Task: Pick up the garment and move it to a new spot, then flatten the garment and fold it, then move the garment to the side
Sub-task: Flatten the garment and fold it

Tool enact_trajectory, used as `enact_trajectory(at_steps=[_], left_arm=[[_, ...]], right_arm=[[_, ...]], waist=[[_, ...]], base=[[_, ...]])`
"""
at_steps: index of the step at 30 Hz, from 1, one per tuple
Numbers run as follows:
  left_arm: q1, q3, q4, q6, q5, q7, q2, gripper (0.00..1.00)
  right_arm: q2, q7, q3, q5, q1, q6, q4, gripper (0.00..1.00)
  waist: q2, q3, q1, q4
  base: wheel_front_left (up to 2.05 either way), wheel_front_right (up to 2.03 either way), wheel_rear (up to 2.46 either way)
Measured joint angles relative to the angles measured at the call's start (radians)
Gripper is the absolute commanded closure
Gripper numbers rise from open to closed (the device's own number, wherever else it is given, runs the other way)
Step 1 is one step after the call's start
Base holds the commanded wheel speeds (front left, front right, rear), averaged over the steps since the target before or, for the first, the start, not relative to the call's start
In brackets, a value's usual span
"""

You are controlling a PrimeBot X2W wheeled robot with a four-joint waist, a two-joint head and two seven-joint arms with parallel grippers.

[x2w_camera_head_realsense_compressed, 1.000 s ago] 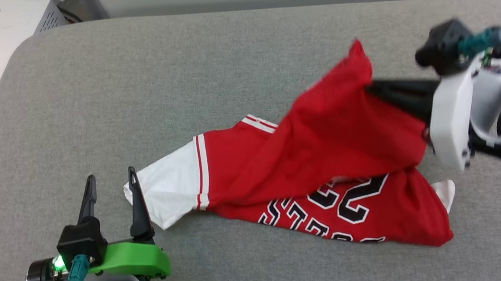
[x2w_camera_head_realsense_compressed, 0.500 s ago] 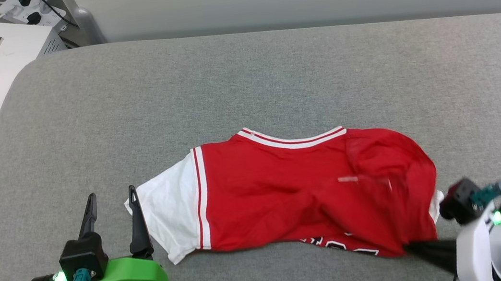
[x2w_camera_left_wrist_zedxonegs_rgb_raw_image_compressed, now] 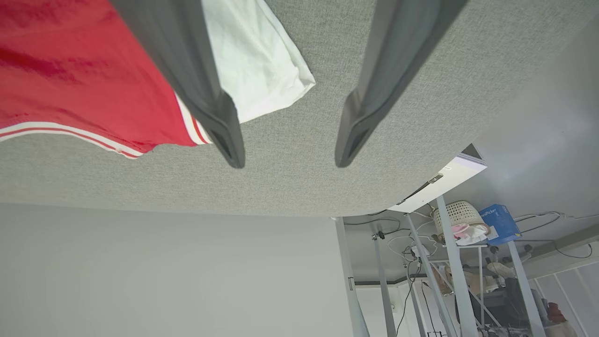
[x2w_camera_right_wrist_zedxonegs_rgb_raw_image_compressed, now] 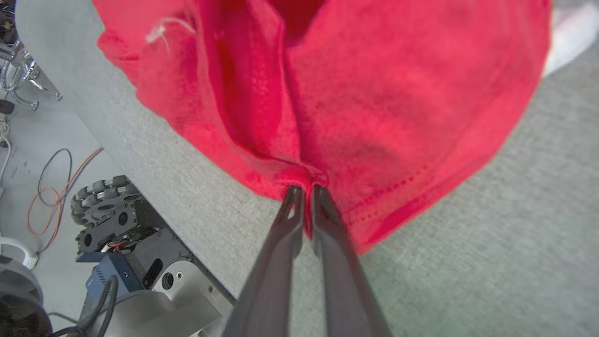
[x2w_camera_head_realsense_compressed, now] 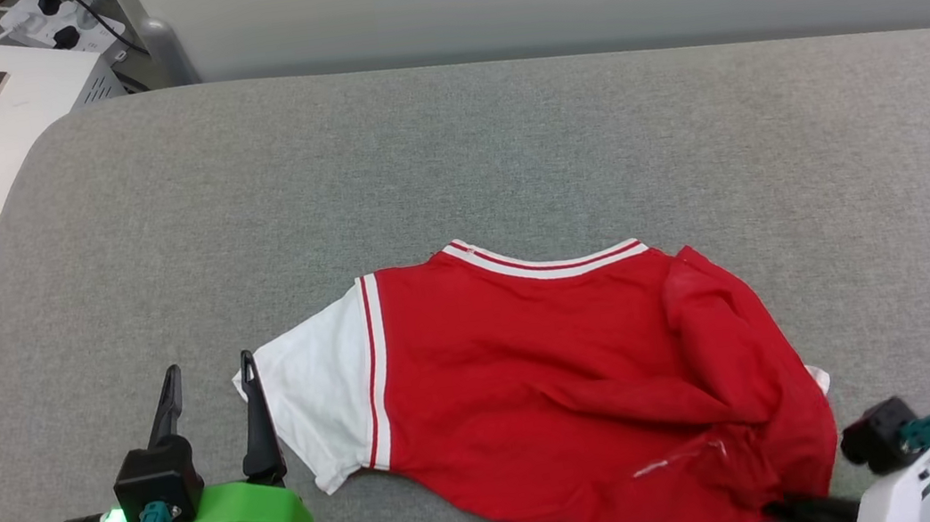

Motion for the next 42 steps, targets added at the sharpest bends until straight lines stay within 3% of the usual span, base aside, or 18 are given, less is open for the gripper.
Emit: enact_trajectory(at_steps=[11, 17, 19, 22, 34, 42], left_arm=[[0.009, 0.003, -0.004, 0.000, 0.016, 0.000, -0.002, 0.00], [0.005, -0.012, -0.014, 0.000, 0.019, 0.000, -0.005, 0.00], [-0.003, -0.019, -0.015, -0.001, 0.019, 0.000, -0.006, 0.00], [-0.028, -0.030, -0.017, -0.002, 0.020, 0.000, -0.007, 0.00], [-0.094, -0.068, -0.041, -0.001, 0.017, 0.000, -0.015, 0.00], [-0.124, -0.097, -0.056, 0.010, -0.006, 0.000, -0.019, 0.00]], right_arm=[[0.002, -0.026, -0.373, -0.104, 0.018, -0.001, -0.287, 0.00], [-0.008, 0.072, -0.450, -0.205, -0.123, -0.001, -0.365, 0.00], [-0.031, 0.114, -0.438, -0.251, -0.204, -0.001, -0.362, 0.00], [-0.032, 0.198, -0.382, -0.224, -0.333, -0.001, -0.325, 0.00], [-0.013, 0.606, 0.011, -0.072, -0.745, -0.001, -0.027, 0.00], [0.071, 0.659, 0.198, -0.040, -0.859, -0.001, 0.195, 0.00]], waist=[[0.0000, -0.007, 0.0000, -0.015], [0.0000, 0.020, 0.0000, -0.012], [0.0000, 0.033, 0.0000, -0.008], [0.0000, 0.055, 0.0000, 0.002], [0.0000, 0.151, 0.0001, 0.065], [0.0000, 0.207, 0.0001, 0.117]], base=[[0.00, 0.00, 0.00], [0.00, 0.00, 0.00], [0.00, 0.00, 0.00], [0.00, 0.00, 0.00], [0.00, 0.00, 0.00], [0.00, 0.00, 0.00]])
